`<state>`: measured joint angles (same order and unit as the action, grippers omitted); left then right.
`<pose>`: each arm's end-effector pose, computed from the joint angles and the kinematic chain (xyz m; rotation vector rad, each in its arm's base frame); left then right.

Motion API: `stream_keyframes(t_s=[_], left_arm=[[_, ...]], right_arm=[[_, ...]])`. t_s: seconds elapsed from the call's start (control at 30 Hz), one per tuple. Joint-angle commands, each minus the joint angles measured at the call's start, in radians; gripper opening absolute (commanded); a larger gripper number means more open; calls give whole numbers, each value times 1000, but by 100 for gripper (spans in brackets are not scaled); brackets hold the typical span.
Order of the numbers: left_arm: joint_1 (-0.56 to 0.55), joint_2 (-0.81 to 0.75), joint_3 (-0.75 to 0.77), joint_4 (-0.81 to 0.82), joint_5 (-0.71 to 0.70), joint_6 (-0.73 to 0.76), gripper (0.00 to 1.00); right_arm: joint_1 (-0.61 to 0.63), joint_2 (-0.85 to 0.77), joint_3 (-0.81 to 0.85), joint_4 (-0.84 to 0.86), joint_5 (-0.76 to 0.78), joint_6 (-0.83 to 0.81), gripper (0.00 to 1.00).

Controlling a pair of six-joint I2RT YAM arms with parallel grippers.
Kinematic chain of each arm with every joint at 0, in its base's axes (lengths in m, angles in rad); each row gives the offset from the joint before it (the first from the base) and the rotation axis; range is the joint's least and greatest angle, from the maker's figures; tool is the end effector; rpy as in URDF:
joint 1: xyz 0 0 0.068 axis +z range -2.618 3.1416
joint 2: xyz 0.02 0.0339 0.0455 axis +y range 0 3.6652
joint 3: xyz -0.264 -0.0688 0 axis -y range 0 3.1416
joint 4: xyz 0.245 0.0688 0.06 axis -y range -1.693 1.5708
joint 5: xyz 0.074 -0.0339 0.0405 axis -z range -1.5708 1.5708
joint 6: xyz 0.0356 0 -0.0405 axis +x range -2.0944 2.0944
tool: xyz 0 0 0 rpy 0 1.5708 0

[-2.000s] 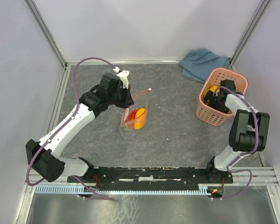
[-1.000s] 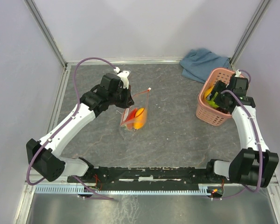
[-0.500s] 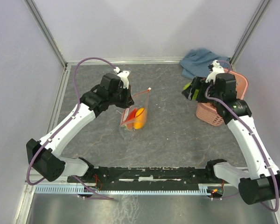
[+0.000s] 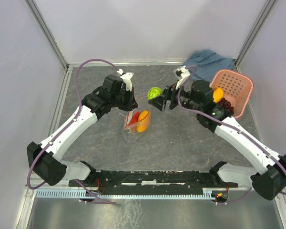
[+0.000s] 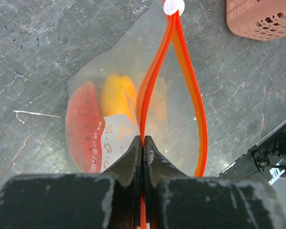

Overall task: Place the food in the zip-top bag and seal the zipper
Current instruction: Place the fake fruit in the zipper food storage bag.

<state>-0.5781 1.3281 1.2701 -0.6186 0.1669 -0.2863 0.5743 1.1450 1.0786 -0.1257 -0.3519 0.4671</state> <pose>0.2394 -0.1633 0.3471 0.4287 2.2786 -0.6412 0.2157 0.1542 0.3770 -0.3712 1.8396 1.0478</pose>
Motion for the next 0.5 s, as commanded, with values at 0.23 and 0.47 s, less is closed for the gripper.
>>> stream_keyframes(t_s=[0.23, 0.47], left_arm=[[0, -56, 23, 47, 25, 58, 3], [1, -60, 20, 49, -3, 52, 3]], right_arm=[[142, 156, -111, 465, 5, 44, 60], [144, 185, -171, 412, 41, 20, 60]])
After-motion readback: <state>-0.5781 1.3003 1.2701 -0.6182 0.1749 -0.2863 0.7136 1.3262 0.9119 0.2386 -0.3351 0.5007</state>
